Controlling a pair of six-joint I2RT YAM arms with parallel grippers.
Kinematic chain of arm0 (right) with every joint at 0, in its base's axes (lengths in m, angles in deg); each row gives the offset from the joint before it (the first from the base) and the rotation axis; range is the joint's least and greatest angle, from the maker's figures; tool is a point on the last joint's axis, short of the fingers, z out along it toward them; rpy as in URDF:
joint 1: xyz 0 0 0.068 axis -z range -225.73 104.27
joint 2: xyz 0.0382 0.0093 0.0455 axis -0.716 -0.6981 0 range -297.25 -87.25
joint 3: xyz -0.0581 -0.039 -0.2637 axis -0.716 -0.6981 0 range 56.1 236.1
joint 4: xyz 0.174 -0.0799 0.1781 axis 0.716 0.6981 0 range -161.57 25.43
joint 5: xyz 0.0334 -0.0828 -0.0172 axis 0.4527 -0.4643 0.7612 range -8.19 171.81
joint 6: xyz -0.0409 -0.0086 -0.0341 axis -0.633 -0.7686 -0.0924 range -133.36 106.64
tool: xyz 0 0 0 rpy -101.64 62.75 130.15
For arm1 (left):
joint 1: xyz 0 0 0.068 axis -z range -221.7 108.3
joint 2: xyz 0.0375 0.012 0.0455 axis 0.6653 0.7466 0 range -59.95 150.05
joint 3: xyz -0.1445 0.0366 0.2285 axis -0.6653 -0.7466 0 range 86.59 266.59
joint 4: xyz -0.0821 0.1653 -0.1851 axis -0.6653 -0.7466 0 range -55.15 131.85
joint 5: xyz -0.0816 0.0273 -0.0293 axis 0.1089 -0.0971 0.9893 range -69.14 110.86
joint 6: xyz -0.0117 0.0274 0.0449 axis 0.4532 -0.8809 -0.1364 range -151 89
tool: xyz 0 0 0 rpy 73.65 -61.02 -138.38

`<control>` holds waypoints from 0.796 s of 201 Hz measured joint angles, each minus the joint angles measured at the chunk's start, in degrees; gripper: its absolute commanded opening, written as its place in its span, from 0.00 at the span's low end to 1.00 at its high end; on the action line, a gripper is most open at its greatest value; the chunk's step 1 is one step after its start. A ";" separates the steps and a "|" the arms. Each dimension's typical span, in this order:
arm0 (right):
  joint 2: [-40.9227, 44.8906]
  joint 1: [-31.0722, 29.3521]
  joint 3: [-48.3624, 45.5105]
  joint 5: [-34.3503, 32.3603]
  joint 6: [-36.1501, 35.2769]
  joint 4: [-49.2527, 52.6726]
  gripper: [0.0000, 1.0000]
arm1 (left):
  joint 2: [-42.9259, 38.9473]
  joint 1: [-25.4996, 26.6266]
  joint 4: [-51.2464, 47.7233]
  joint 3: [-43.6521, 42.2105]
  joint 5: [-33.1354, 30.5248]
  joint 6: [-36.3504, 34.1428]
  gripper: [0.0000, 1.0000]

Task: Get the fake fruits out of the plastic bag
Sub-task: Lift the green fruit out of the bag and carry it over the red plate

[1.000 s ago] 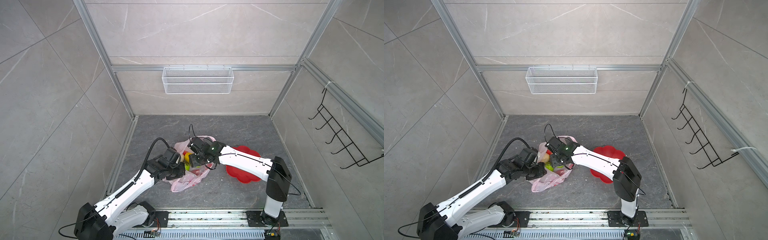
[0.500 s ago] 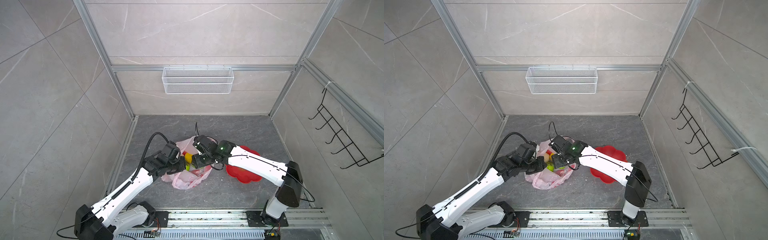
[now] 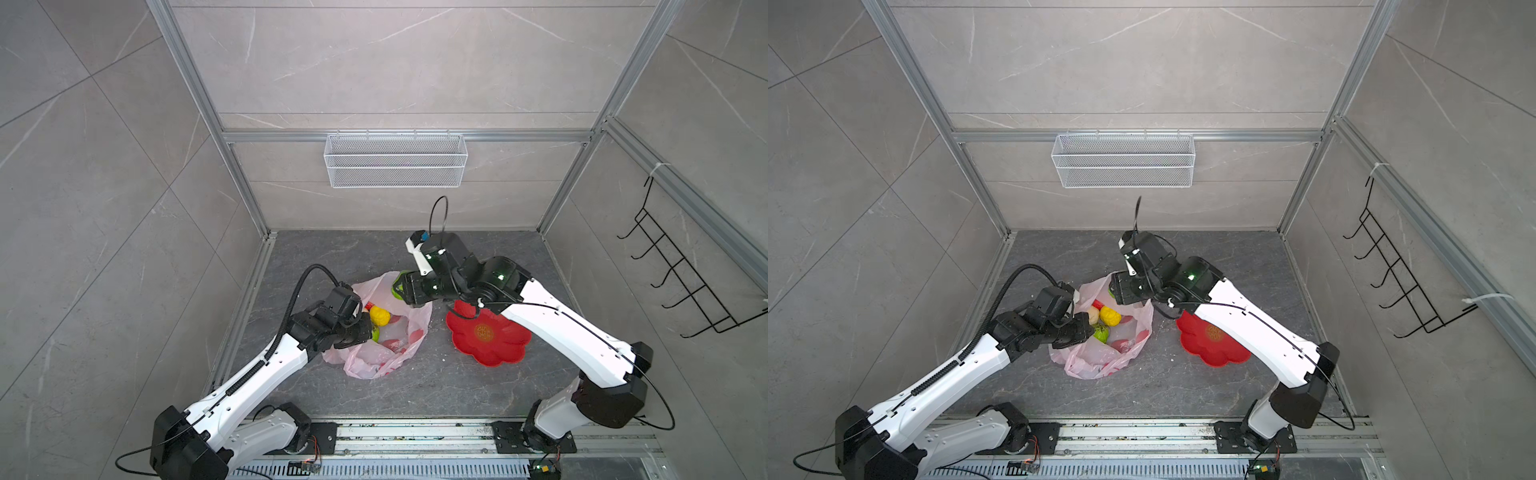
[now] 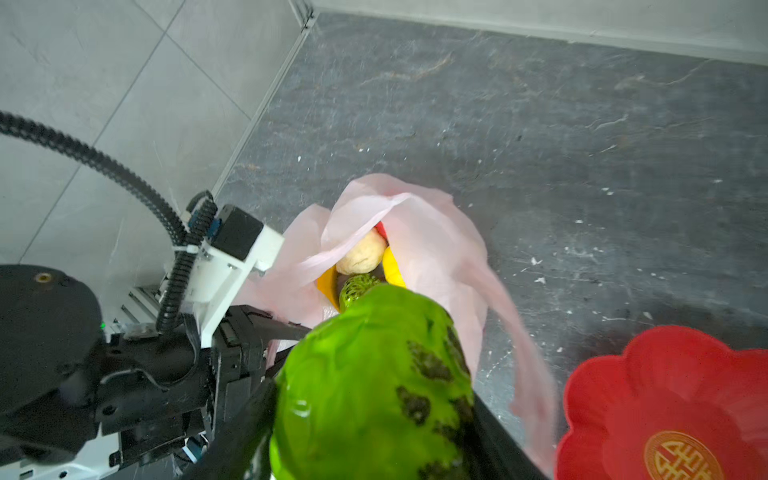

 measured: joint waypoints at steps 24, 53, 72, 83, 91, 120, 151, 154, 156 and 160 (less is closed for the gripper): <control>3.06 4.76 0.11 -2.32 -0.96 1.64 0.30 | 0.00 0.00 0.00 -0.02 0.04 -0.02 0.00; 6.38 12.87 -2.86 -4.04 -1.81 2.25 0.30 | 0.00 0.00 0.00 -0.02 0.11 -0.02 0.00; 8.57 18.51 -7.87 -4.24 -2.01 2.16 0.30 | 0.00 0.00 0.00 -0.02 0.13 0.00 0.00; 9.57 21.59 -11.65 -4.35 -2.03 1.97 0.29 | 0.00 0.00 0.00 -0.02 0.11 0.00 0.00; 9.92 23.45 -14.40 -4.37 -2.01 1.73 0.29 | 0.00 0.00 0.00 -0.02 0.13 -0.02 0.00; 9.88 28.50 -26.38 -3.89 -1.86 -1.11 0.28 | 0.13 0.00 -0.02 -0.02 0.13 -0.02 0.00; 7.82 30.27 -34.75 -3.26 -1.33 -3.19 0.27 | 0.22 0.00 -0.11 -0.02 0.11 -0.02 0.00; 7.45 30.34 -35.19 -3.23 -1.33 -3.41 0.27 | 0.24 0.00 -0.13 -0.02 0.11 -0.02 0.00; 7.23 30.36 -35.43 -3.10 -1.27 -3.61 0.27 | 0.24 0.00 -0.15 -0.02 0.11 -0.02 0.00; 6.73 30.38 -35.93 -3.10 -1.20 -3.96 0.27 | 0.26 0.00 -0.22 -0.02 0.11 -0.02 0.00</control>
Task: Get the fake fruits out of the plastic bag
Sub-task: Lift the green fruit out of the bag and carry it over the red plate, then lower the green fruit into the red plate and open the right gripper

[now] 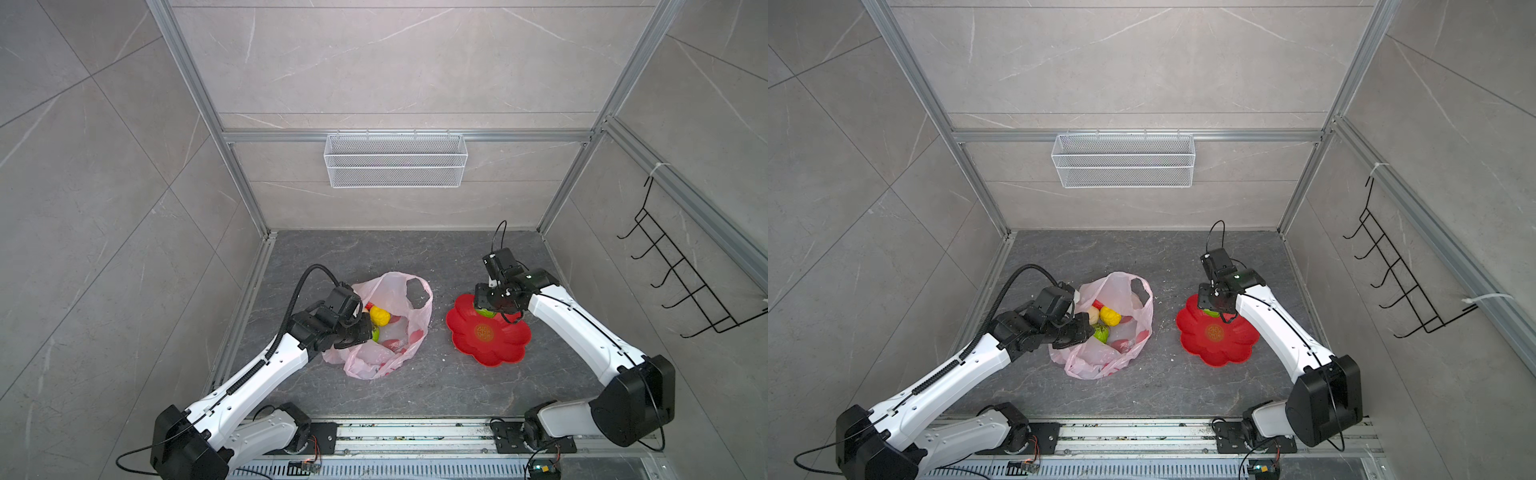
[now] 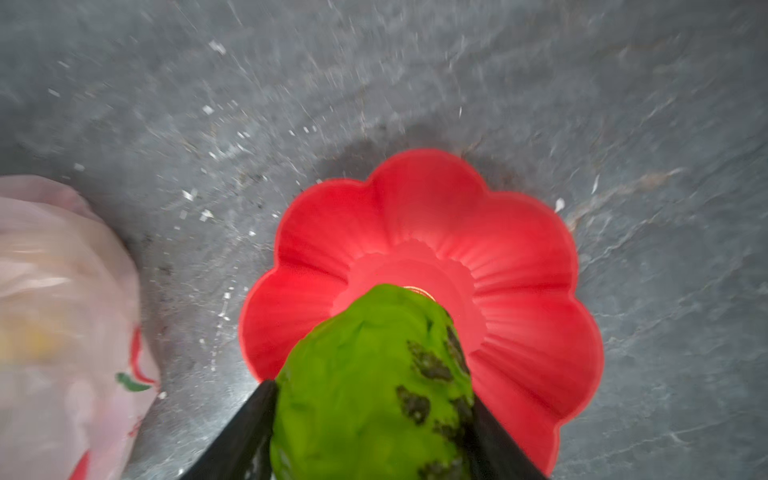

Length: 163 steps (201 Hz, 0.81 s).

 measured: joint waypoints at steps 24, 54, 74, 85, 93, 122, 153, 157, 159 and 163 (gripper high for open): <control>-2.54 0.20 -1.79 0.31 0.07 -2.14 0.27 | 0.02 0.00 -0.28 0.00 0.00 0.00 0.00; -4.94 0.72 -3.85 0.57 0.07 -4.98 0.27 | 0.02 0.00 -0.46 0.00 -0.02 0.02 0.00; -6.49 1.20 -5.07 0.90 0.04 -6.58 0.27 | 0.02 0.00 -0.70 0.00 0.00 0.02 0.00; -7.37 1.44 -5.44 1.29 0.04 -7.19 0.27 | 0.02 0.00 -0.79 0.00 -0.02 0.02 0.00; -7.91 1.62 -5.75 1.42 0.07 -7.80 0.27 | 0.02 0.00 -0.87 0.00 0.00 0.02 0.00; -9.66 2.01 -6.56 2.10 0.04 -9.38 0.28 | 0.02 0.00 -1.11 0.00 0.00 0.02 0.00; -10.86 2.34 -7.30 2.78 0.04 -10.45 0.29 | 0.00 0.00 -1.14 0.00 0.00 0.02 0.00; -11.04 2.36 -7.34 2.82 0.04 -10.51 0.29 | 0.00 0.00 -1.14 0.00 0.00 0.02 0.00; -11.08 2.38 -7.37 2.82 0.04 -10.54 0.29 | 0.02 0.00 -1.14 0.00 0.00 0.02 0.00; -11.21 2.43 -7.45 2.89 0.04 -10.67 0.29 | 0.00 0.00 -1.14 0.00 0.00 0.00 0.00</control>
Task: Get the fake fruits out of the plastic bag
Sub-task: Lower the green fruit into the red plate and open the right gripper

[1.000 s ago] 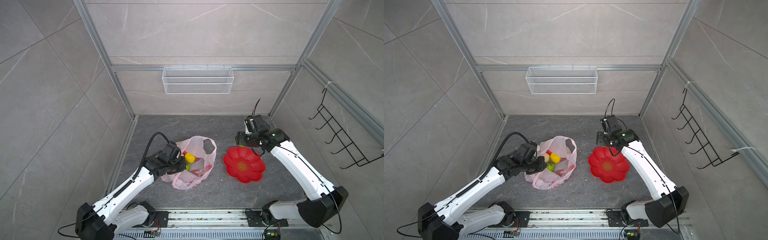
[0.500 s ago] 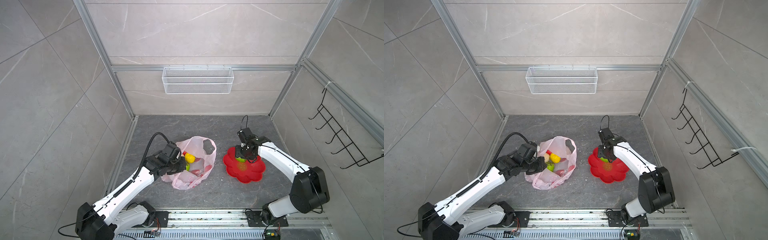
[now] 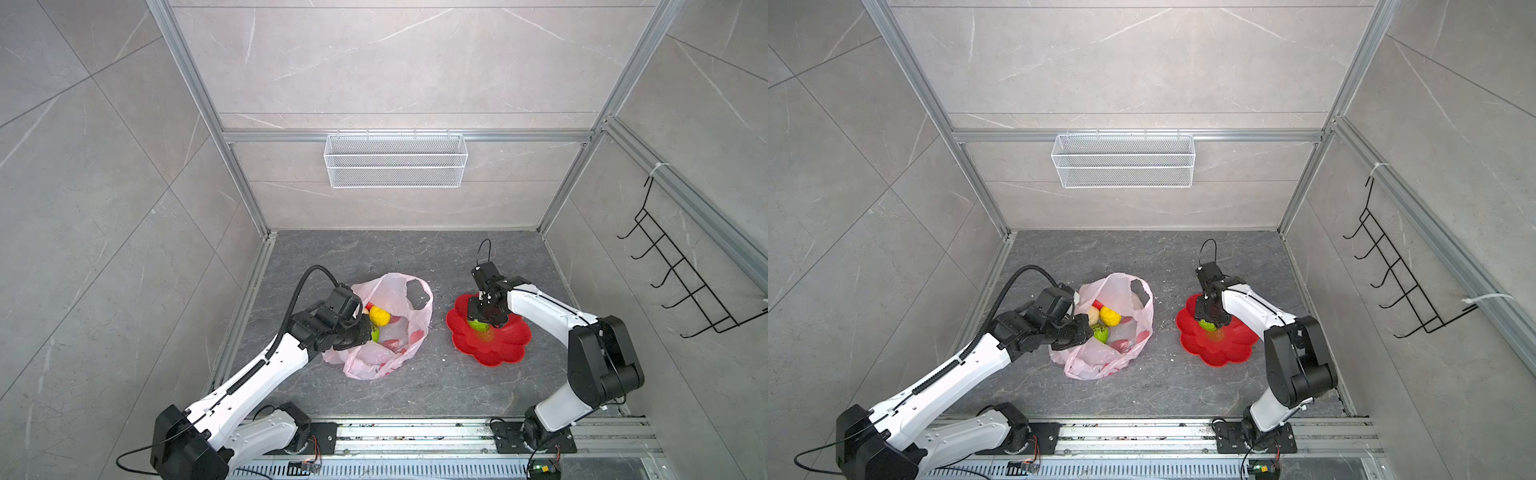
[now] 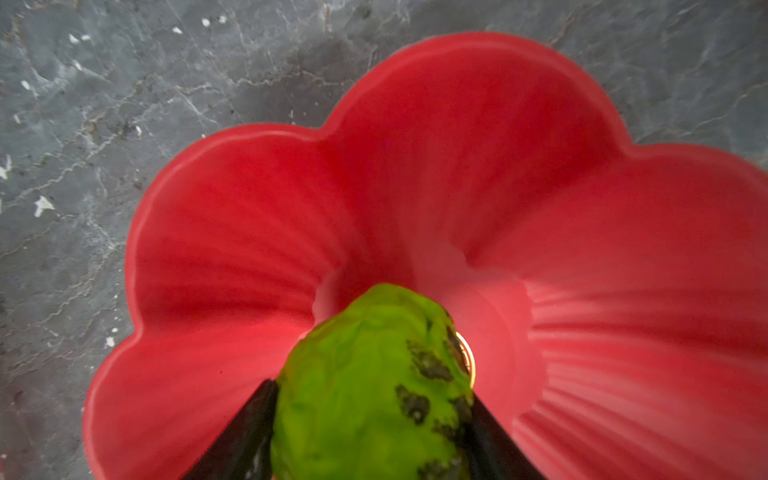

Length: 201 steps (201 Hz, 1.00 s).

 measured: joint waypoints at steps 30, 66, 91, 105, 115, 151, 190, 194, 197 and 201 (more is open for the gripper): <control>-0.61 0.22 -0.31 0.33 0.00 -0.24 0.32 | 0.02 0.00 0.00 0.00 0.00 0.02 0.00; -1.01 0.31 -0.39 0.55 0.00 -0.44 0.37 | 0.02 0.00 0.02 0.00 0.02 0.00 0.00; -1.09 0.31 -0.37 0.57 0.00 -0.92 0.47 | 0.02 0.00 0.02 0.00 0.04 0.00 0.00; -1.14 0.31 -0.37 0.57 0.00 -1.09 0.51 | 0.02 0.00 0.02 0.00 0.04 0.02 0.00; -1.18 0.31 -0.37 0.55 0.00 -1.09 0.55 | 0.02 0.00 0.02 0.00 0.04 0.00 0.00; -1.20 0.31 -0.22 0.52 0.00 -1.01 0.62 | 0.02 0.00 0.02 -0.17 0.04 0.00 0.00; -1.20 0.31 0.07 0.52 -0.04 -0.07 0.72 | 0.02 0.00 0.04 -0.24 0.07 0.00 0.00; -1.20 0.31 0.13 0.52 -0.02 0.11 0.74 | 0.02 0.00 0.04 -0.24 0.07 0.00 0.00; -1.20 0.31 0.20 0.55 -0.11 0.28 0.78 | 0.02 0.00 0.04 -0.24 0.07 0.00 0.00; -1.20 0.31 0.26 0.52 0.00 0.44 0.81 | 0.02 0.00 0.07 -0.28 0.07 0.00 0.00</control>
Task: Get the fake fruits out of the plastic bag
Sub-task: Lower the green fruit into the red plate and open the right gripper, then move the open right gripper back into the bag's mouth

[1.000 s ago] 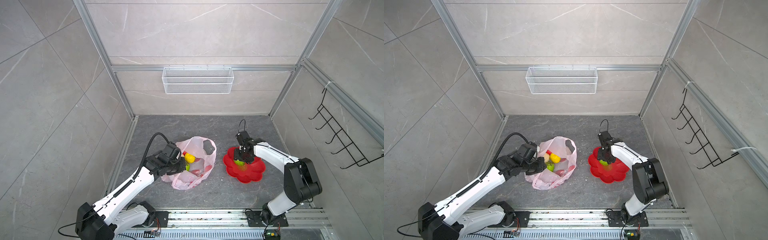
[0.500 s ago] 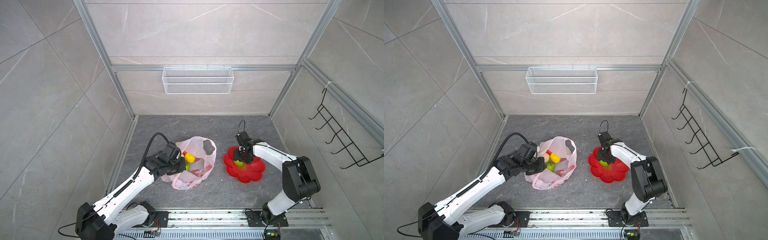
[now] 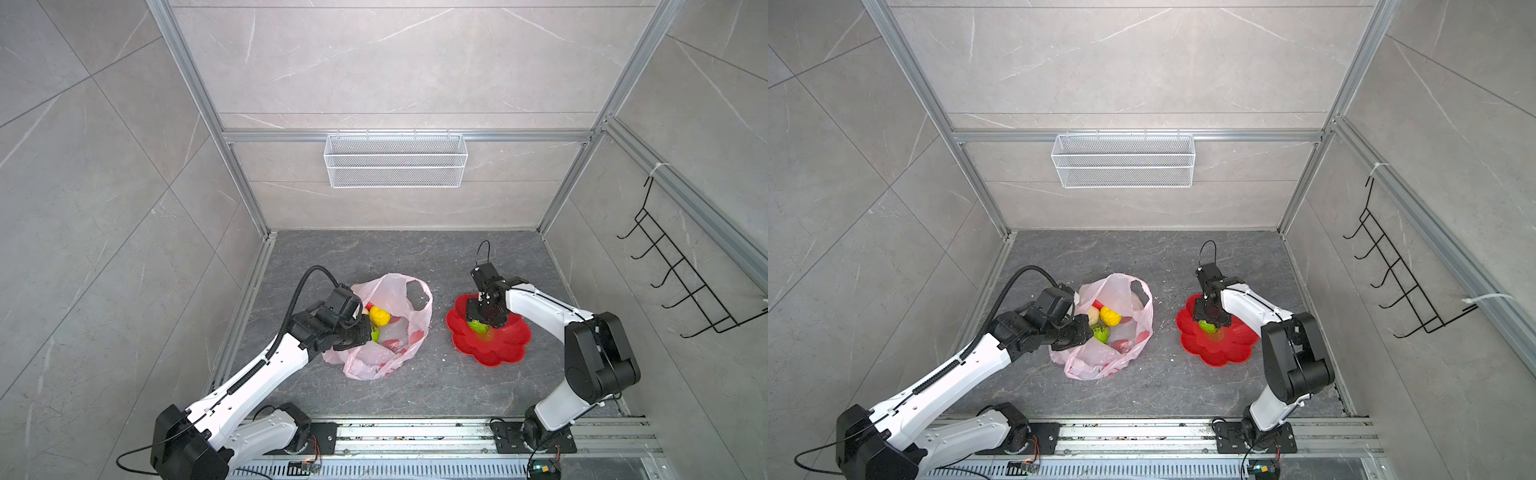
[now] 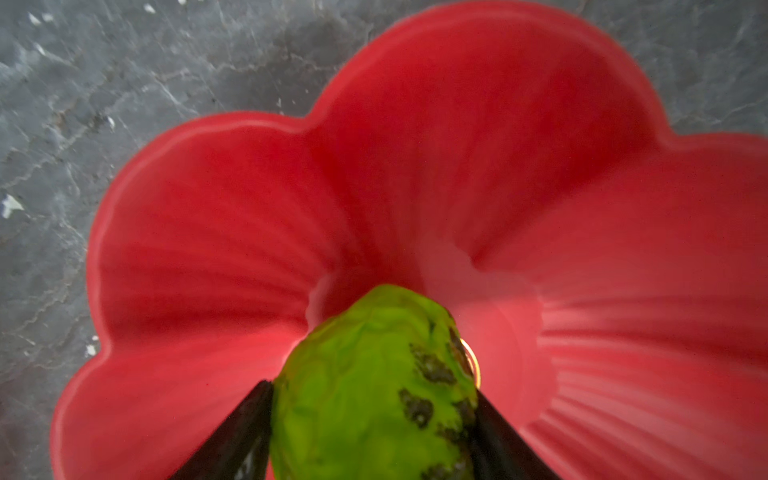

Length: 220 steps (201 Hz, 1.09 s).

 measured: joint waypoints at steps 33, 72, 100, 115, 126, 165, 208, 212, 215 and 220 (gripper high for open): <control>0.98 0.00 0.96 0.04 -0.66 1.79 0.87 | -0.11 0.00 -0.07 -0.28 0.00 0.00 0.00; 8.20 -0.09 5.09 -0.17 -1.09 7.39 0.83 | -1.97 0.00 -0.17 -0.68 -0.22 0.04 0.00; 16.50 -4.94 11.28 -2.36 -2.47 11.67 0.80 | -3.06 0.00 -1.05 -1.60 -1.09 0.09 0.00; 20.44 -11.82 15.91 -4.11 -3.02 13.40 0.76 | -3.28 0.00 -1.75 -2.05 -1.38 0.11 0.00; 22.62 -17.11 18.97 -4.98 -3.06 13.99 0.71 | -3.30 0.00 -2.23 -2.34 -1.68 0.22 0.00; 26.23 -32.35 25.42 -6.51 -2.97 14.16 0.62 | -3.69 0.00 -4.13 -3.45 -2.75 0.87 0.00; 16.15 -42.60 28.11 -6.12 -0.76 9.35 0.56 | -5.01 0.00 -4.98 -4.50 -2.91 1.79 0.00; 14.45 -43.06 28.11 -5.73 -0.26 8.46 0.55 | -5.20 0.00 -4.98 -4.72 -2.91 1.95 0.00; 13.31 -43.28 28.09 -5.44 -0.02 7.72 0.55 | -5.35 0.00 -5.01 -4.87 -2.91 1.99 0.00; 11.43 -43.56 28.04 -4.90 0.55 6.67 0.54 | -5.62 0.00 -5.07 -5.20 -2.91 2.21 0.00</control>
